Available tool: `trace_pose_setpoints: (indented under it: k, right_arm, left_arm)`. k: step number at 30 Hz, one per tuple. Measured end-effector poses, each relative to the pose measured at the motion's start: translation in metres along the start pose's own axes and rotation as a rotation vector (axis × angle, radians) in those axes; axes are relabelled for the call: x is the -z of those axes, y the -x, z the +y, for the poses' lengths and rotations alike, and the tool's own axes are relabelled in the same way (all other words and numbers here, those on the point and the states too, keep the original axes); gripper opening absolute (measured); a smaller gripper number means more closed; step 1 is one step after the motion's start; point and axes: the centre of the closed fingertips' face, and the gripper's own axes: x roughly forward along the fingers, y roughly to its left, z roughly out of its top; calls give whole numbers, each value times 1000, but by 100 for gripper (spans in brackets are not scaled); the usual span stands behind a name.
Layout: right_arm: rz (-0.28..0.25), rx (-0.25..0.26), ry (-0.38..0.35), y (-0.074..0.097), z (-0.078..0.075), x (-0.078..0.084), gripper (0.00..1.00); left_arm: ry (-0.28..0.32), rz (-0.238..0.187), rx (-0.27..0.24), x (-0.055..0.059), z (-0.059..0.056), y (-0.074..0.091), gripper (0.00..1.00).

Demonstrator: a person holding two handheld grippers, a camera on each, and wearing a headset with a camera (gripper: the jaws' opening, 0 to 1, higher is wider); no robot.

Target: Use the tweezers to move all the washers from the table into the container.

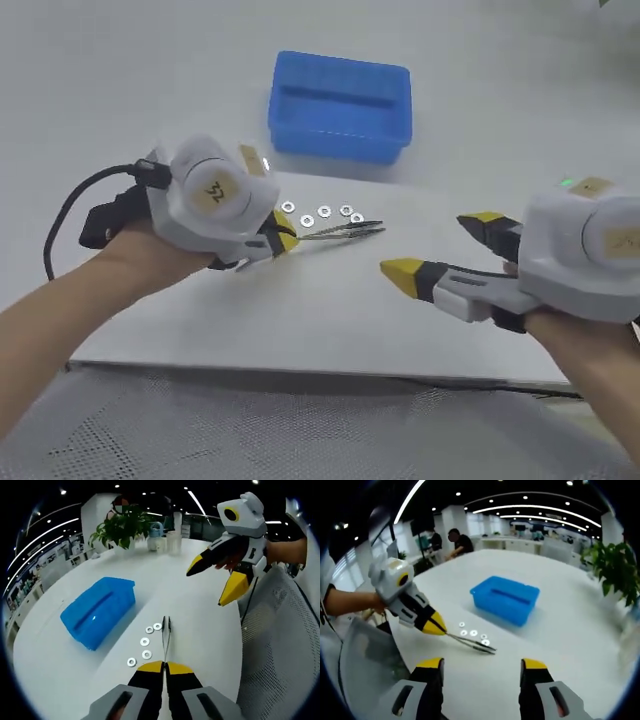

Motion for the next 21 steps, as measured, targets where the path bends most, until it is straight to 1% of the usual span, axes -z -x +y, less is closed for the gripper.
trace_pose_setpoints:
  k: [1,4,6,8,10,11,12,14,15,16,18,19,20,21]
  right_arm:
    - [7,-19,21,-1,5,-1,56]
    - [11,-56,62,-6,17,-5,51]
    - [17,-100,91,-11,28,-7,46]
    - [18,-141,144,-16,40,-11,42]
    - [23,-180,196,-24,51,-13,37]
    - [27,-191,213,-27,54,-13,35]
    - [27,-213,248,-32,60,-15,33]
    - [21,-228,290,-36,65,-18,29]
    - [19,-239,328,-39,70,-20,26]
    - [15,-263,362,-41,76,-22,24]
    - [18,-292,392,-44,83,-24,21]
    - [13,-305,426,-47,86,-25,20]
    - [17,-313,444,-48,88,-25,18]
    - [10,-318,465,-50,92,-28,15]
  left_arm:
    - [-5,-12,-6,-6,-2,7,0]
    - [-22,-41,-23,-19,-5,22,0]
    - [-27,-63,-28,-28,-9,32,0]
    - [-33,-76,-30,-34,-12,40,0]
    - [-55,-82,-29,-39,-15,46,0]
    - [-63,-83,-30,-40,-16,48,0]
    - [-75,-87,-29,-42,-18,51,0]
    - [-99,-87,-25,-44,-20,55,0]
    - [-115,-80,-22,-45,-21,57,0]
    - [-122,-78,-20,-45,-22,57,0]
    - [-148,-74,-12,-46,-23,60,0]
    - [-161,-71,-9,-46,-23,60,0]
    - [-167,-70,-6,-45,-23,59,0]
    - [-173,-65,1,-45,-23,59,0]
